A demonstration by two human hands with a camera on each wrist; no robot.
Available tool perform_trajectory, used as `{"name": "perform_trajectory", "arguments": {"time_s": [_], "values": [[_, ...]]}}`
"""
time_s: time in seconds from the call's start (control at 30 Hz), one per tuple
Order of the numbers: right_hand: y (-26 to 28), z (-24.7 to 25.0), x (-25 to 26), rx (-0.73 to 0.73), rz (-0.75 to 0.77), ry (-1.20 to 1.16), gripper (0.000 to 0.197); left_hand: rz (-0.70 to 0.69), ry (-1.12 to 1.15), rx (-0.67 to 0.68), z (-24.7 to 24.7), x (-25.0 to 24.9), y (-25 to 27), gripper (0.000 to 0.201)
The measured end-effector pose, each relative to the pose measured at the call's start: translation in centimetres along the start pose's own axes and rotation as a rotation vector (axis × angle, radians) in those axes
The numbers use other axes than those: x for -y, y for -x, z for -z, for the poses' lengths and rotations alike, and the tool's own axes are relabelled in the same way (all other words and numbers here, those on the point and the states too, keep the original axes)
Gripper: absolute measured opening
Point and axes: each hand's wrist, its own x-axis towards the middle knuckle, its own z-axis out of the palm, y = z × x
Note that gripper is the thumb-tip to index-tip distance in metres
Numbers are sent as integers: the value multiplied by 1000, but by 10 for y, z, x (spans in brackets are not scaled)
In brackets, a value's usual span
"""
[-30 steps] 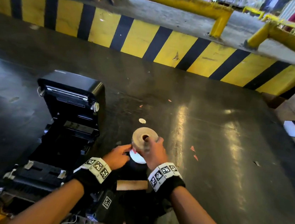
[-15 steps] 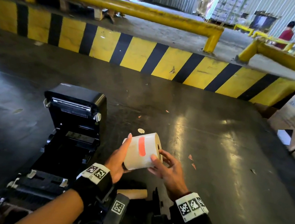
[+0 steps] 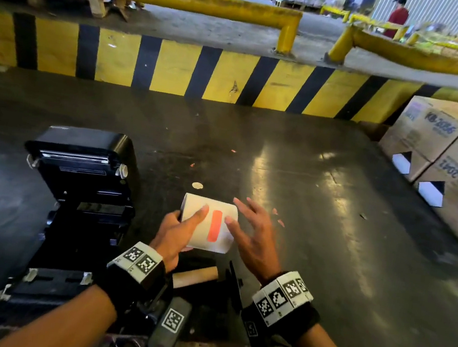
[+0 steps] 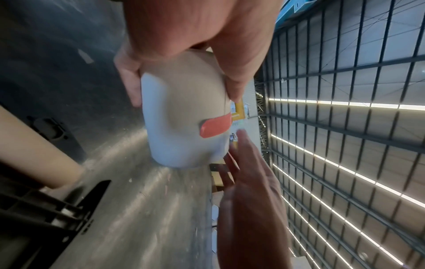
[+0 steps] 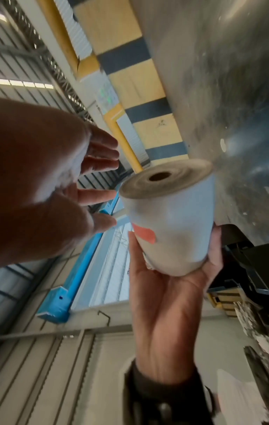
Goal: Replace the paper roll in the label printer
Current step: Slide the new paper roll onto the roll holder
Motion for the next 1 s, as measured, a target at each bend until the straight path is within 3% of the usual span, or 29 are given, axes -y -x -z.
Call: {"name": "perform_trajectory", "arguments": {"time_s": [0.1, 0.23, 0.37, 0.53, 0.6, 0.7, 0.77, 0.9, 1.0], "values": [[3, -7, 3, -43, 79, 54, 45, -19, 5, 33, -3, -2, 10, 19], [6, -12, 1, -101, 139, -6, 40, 23, 17, 22, 0, -3, 15, 34], [2, -17, 3, -51, 146, -25, 28, 48, 24, -5, 5, -7, 19, 32], [-5, -27, 7, -45, 141, -68, 16, 84, -9, -14, 10, -13, 22, 44], [-3, -25, 10, -24, 177, -107, 21, 93, -8, -38, 12, -14, 22, 57], [7, -20, 13, 64, 248, -157, 23, 135, 20, -80, 20, -10, 16, 99], [16, -16, 12, 101, 271, -208, 19, 144, 14, -85, 24, -7, 13, 105], [30, -6, 11, 110, 176, -393, 14, 161, 0, -101, 26, -8, 13, 100], [35, 4, -9, 64, 51, -370, 17, 191, 5, -119, 28, 1, 7, 115]]}}
